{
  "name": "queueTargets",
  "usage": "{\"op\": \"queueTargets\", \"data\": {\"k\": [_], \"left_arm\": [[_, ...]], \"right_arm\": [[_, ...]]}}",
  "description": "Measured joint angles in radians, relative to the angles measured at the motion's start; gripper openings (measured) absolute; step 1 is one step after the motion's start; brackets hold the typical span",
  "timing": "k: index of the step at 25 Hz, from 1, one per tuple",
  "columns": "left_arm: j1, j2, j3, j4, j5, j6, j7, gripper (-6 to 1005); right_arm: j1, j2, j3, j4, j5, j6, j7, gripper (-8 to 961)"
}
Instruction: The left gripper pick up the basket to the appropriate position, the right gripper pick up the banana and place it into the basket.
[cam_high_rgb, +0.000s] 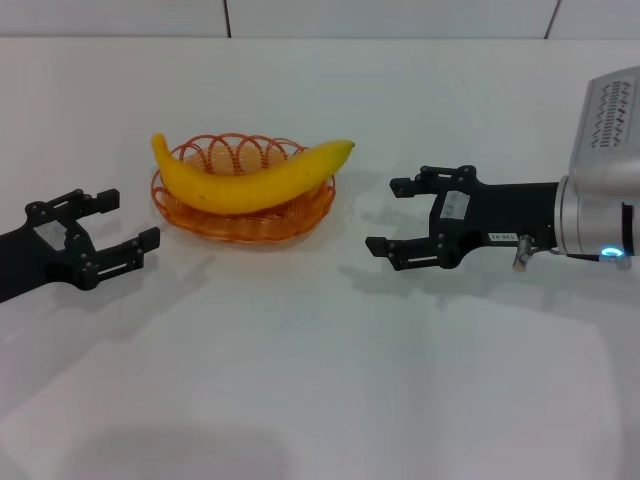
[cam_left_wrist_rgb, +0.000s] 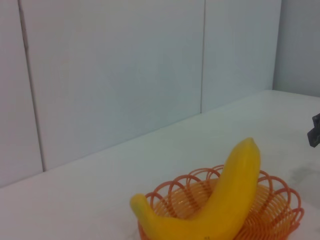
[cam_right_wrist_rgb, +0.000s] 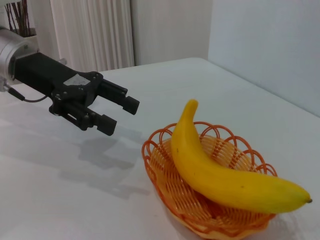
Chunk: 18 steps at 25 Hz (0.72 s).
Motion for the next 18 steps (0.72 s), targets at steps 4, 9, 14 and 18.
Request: {"op": "queueTargets", "data": {"k": [4, 9, 14, 18], "left_arm": [[-0.002, 0.0, 0.0, 0.0, 0.0, 0.0, 0.0, 771], [-0.002, 0.0, 0.001, 0.0, 0.002, 0.0, -0.001, 770], [0.001, 0.0, 0.0, 0.0, 0.002, 0.0, 0.001, 770], [0.001, 0.0, -0.002, 0.0, 0.005, 0.0, -0.001, 770]], "right_arm": [[0.002, 0.0, 0.0, 0.003, 0.001, 0.001, 0.0, 865], [0.003, 0.0, 0.0, 0.005, 0.002, 0.003, -0.001, 865], [0.004, 0.0, 0.0, 0.015, 0.002, 0.005, -0.006, 865], [0.013, 0.0, 0.0, 0.032, 0.004, 0.007, -0.017, 865]]}}
